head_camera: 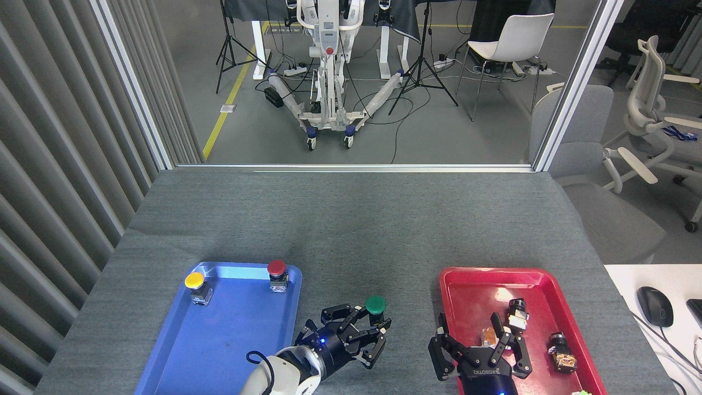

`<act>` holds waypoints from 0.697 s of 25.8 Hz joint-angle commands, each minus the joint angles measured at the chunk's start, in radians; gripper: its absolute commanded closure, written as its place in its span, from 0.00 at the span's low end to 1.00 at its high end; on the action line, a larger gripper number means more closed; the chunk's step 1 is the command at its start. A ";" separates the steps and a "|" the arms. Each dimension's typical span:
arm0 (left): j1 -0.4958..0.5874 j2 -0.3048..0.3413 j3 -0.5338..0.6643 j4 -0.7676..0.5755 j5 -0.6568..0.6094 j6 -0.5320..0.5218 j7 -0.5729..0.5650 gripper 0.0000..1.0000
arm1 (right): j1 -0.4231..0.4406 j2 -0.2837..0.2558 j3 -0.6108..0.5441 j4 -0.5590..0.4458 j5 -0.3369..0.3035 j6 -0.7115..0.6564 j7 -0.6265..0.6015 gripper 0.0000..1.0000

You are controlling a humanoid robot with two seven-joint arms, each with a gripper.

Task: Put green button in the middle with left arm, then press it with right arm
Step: 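Carry the green button with the left gripper out of the tray toward the table middle, then release the green button between the trays and withdraw the left gripper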

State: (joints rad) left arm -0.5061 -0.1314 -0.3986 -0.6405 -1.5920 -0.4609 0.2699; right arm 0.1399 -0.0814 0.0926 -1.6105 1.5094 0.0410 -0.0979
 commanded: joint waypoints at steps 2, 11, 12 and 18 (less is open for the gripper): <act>-0.003 -0.005 -0.031 0.042 0.004 0.013 0.005 1.00 | -0.002 -0.014 0.009 0.000 0.000 0.008 0.000 0.00; -0.003 -0.007 -0.035 0.039 0.010 0.018 0.002 0.54 | -0.019 -0.023 0.088 0.004 -0.002 0.068 0.001 0.02; -0.002 -0.007 -0.035 0.036 0.009 0.018 0.002 0.46 | -0.019 -0.021 0.090 0.006 -0.002 0.066 0.001 0.02; 0.014 -0.007 -0.068 -0.025 0.003 0.030 -0.003 0.00 | -0.025 -0.009 0.090 0.018 -0.002 0.060 0.003 0.02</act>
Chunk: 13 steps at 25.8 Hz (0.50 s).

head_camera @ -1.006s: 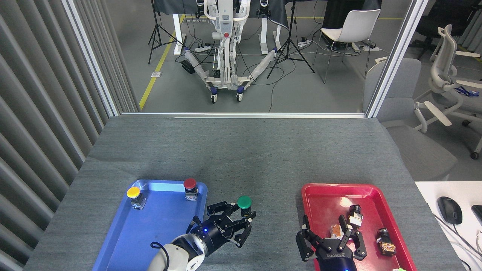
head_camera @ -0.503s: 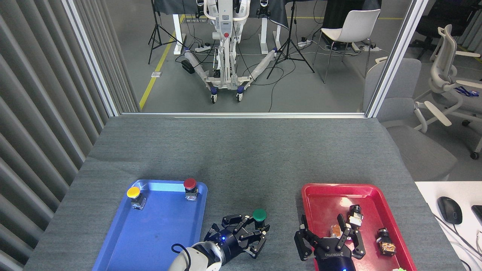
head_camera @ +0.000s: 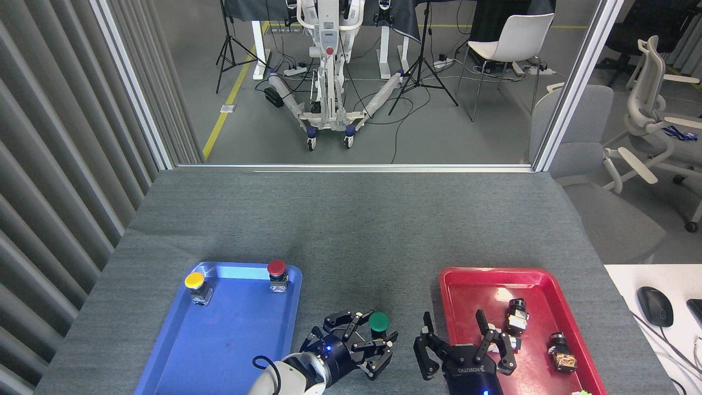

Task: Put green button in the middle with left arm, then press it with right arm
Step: 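Release the green button between the trays and withdraw the left gripper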

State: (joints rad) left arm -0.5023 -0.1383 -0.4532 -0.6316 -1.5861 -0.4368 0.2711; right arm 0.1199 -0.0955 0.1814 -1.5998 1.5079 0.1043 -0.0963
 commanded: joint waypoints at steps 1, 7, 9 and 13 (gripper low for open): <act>0.018 0.003 -0.013 -0.053 -0.005 0.006 -0.004 0.00 | -0.006 0.006 0.001 0.012 0.000 -0.003 0.001 0.02; 0.177 0.075 0.001 -0.330 0.000 0.027 -0.020 0.01 | -0.029 0.028 0.016 0.046 0.002 -0.003 0.000 0.02; 0.280 0.181 0.010 -0.539 0.001 0.121 -0.033 0.00 | -0.046 0.042 0.023 0.055 0.005 -0.005 0.000 0.05; 0.452 0.315 0.065 -0.838 0.028 0.239 -0.076 0.01 | -0.054 0.048 0.039 0.060 0.009 -0.011 -0.002 0.13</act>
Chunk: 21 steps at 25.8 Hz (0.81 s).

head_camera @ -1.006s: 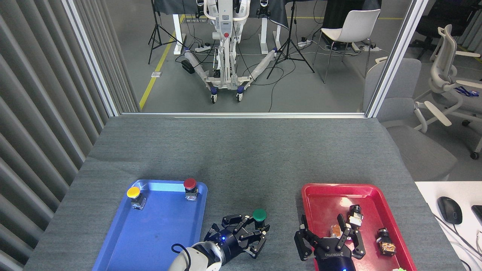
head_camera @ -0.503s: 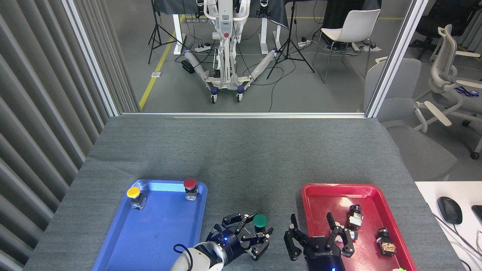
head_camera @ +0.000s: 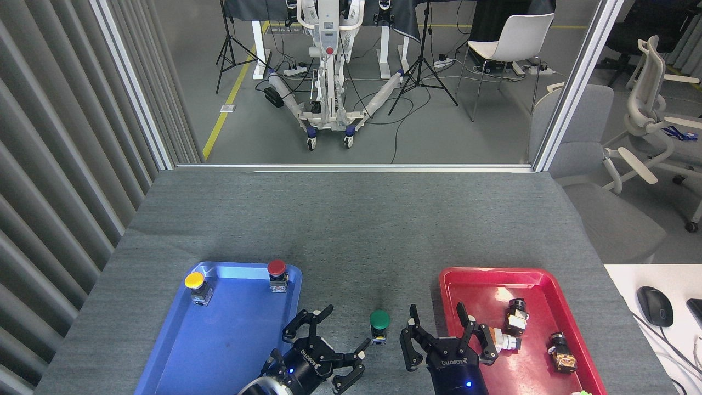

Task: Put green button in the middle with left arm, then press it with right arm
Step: 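Release the green button between the trays and withdraw the left gripper, then move the right gripper over the green button and press down on it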

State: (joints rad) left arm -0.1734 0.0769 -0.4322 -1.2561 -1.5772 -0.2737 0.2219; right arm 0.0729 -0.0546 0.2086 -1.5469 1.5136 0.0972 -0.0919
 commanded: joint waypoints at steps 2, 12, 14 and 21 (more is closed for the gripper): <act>0.199 0.130 0.150 -0.287 0.071 0.077 -0.049 0.01 | -0.009 0.015 0.015 0.013 0.005 -0.008 -0.006 0.17; 0.275 0.135 0.543 -0.312 0.307 0.080 -0.045 0.01 | -0.078 0.058 0.045 0.091 0.049 -0.066 -0.005 0.79; 0.273 0.135 0.552 -0.298 0.309 0.080 -0.047 0.01 | -0.079 0.072 0.048 0.111 0.074 -0.066 -0.005 0.87; 0.285 0.135 0.589 -0.267 0.310 0.077 -0.050 0.01 | -0.133 0.116 0.060 0.234 0.102 -0.063 -0.003 0.90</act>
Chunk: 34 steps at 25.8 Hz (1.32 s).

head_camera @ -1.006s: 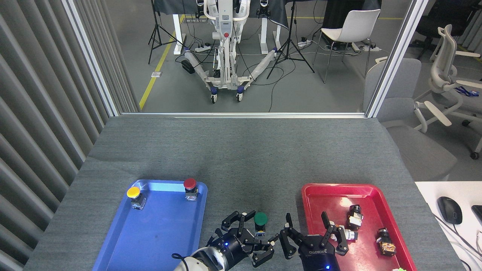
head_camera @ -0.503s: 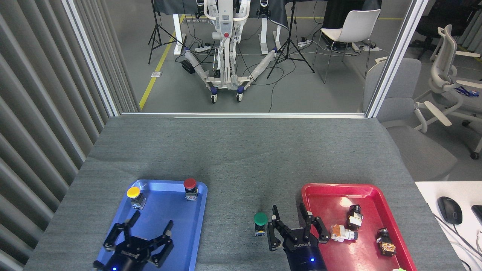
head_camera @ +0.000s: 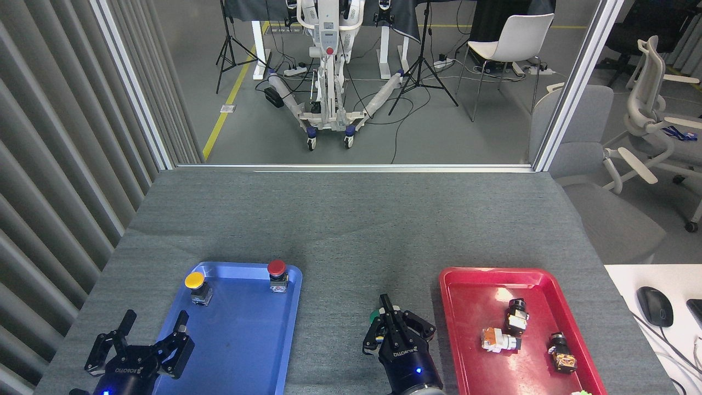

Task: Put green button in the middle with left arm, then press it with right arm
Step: 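Move the right gripper over the green button and press down on it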

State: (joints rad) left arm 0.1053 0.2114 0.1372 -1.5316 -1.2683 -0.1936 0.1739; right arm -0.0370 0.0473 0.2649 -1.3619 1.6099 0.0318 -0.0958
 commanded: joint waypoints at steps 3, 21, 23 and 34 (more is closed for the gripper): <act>0.008 0.000 0.024 0.021 0.001 -0.010 -0.002 0.01 | -0.034 0.028 0.004 0.073 0.005 0.008 0.001 0.90; -0.098 0.002 0.036 0.153 0.015 -0.053 -0.004 0.01 | -0.041 0.017 0.014 0.201 -0.008 0.010 -0.004 0.87; -0.102 0.006 0.042 0.197 0.027 -0.060 -0.004 0.01 | -0.041 0.016 0.014 0.201 -0.008 0.010 -0.007 0.87; -0.105 0.062 0.044 0.200 0.112 -0.061 -0.005 0.01 | -0.031 -0.001 0.008 0.064 -0.019 0.065 -0.111 0.57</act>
State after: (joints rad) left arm -0.0059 0.2646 0.1807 -1.3283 -1.1651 -0.2493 0.1685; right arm -0.0717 0.0520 0.2782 -1.2753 1.5986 0.0755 -0.1897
